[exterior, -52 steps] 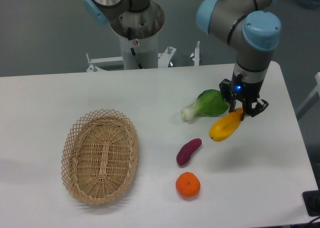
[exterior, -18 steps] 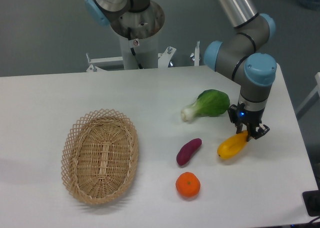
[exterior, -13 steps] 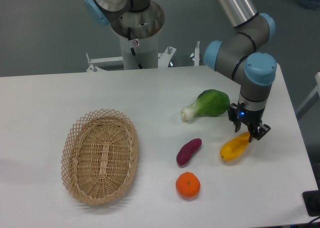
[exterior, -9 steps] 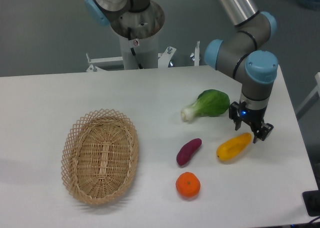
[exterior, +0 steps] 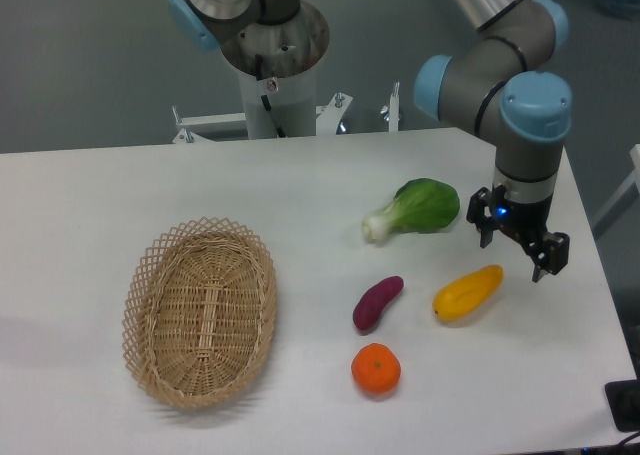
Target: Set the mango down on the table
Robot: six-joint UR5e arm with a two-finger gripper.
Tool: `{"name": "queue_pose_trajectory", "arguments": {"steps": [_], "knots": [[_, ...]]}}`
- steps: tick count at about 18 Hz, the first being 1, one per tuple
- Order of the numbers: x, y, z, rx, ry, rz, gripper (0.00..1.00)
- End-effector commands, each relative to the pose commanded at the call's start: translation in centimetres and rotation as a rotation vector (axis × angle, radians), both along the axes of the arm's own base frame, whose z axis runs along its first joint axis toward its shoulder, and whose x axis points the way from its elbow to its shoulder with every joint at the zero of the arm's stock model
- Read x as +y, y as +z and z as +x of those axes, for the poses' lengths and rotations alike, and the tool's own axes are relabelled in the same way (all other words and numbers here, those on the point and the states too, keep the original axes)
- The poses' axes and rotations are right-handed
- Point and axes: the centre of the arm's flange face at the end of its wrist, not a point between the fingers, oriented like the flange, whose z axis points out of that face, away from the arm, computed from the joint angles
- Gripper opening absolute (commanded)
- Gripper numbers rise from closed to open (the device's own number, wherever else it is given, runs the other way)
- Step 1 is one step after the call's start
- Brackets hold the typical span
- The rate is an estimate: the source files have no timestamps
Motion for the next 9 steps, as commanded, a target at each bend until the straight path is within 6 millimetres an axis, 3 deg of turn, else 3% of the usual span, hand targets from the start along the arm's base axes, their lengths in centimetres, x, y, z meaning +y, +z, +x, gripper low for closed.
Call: {"name": "queue_pose_trajectory", "arguments": {"steps": [3,9], "knots": [[-1.0,2.1,0.1,-0.012,0.012,-0.002,1.00],[-2.8,4.4,-1.2,-0.079,0.041,0.018,1.00]]}}
